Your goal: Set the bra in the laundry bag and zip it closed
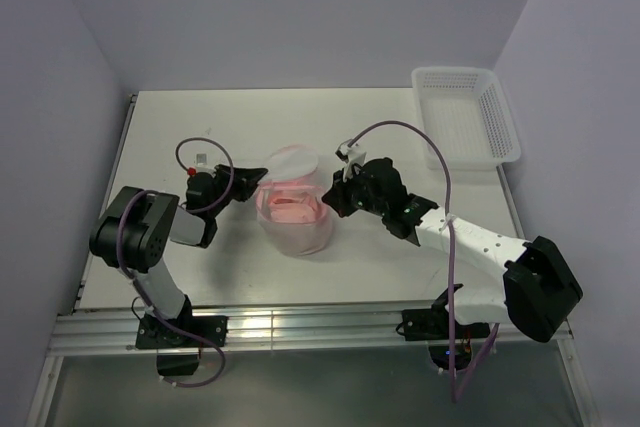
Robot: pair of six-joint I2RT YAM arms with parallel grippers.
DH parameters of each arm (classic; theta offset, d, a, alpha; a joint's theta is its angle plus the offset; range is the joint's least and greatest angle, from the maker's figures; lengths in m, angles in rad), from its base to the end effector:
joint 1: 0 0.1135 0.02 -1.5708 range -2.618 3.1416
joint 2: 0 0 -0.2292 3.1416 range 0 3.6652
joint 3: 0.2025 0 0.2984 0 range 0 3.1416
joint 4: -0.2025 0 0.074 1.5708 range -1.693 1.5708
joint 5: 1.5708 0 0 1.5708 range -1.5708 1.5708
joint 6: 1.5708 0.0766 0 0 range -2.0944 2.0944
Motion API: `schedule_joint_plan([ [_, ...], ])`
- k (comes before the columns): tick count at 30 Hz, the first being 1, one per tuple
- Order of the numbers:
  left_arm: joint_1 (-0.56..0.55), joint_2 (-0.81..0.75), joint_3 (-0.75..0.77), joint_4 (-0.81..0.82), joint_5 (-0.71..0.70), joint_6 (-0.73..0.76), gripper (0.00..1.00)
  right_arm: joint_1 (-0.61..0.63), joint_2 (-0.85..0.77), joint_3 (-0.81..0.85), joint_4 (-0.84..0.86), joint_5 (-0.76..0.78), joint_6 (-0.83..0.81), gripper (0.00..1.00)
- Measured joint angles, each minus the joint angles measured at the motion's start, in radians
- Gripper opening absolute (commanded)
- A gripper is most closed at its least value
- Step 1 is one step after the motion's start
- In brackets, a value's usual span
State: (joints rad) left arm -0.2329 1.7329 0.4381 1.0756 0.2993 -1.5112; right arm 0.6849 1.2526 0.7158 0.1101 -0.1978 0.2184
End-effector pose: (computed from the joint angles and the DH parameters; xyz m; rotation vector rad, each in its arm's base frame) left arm 0.3237 -0.1000 0.0428 -1.0184 1.7835 -1.4494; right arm 0.2739 0.2431 0.1716 -0.6072 1.9836 0.7666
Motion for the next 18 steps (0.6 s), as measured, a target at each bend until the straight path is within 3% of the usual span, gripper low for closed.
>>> schedule_joint_plan([
  [2, 0.002, 0.018, -0.001, 0.056, 0.0, 0.002, 0.0, 0.0, 0.0, 0.0, 0.003, 0.0, 0.0, 0.0],
  [9, 0.005, -0.031, -0.05, 0.154, -0.001, 0.032, 0.0, 0.0, 0.033, 0.021, 0.0, 0.042, 0.0, 0.0],
  [18, -0.075, -0.603, -0.108, -0.004, -0.085, 0.332, 0.0, -0.047, 0.303, 0.27, -0.027, 0.048, 0.004, 0.0],
])
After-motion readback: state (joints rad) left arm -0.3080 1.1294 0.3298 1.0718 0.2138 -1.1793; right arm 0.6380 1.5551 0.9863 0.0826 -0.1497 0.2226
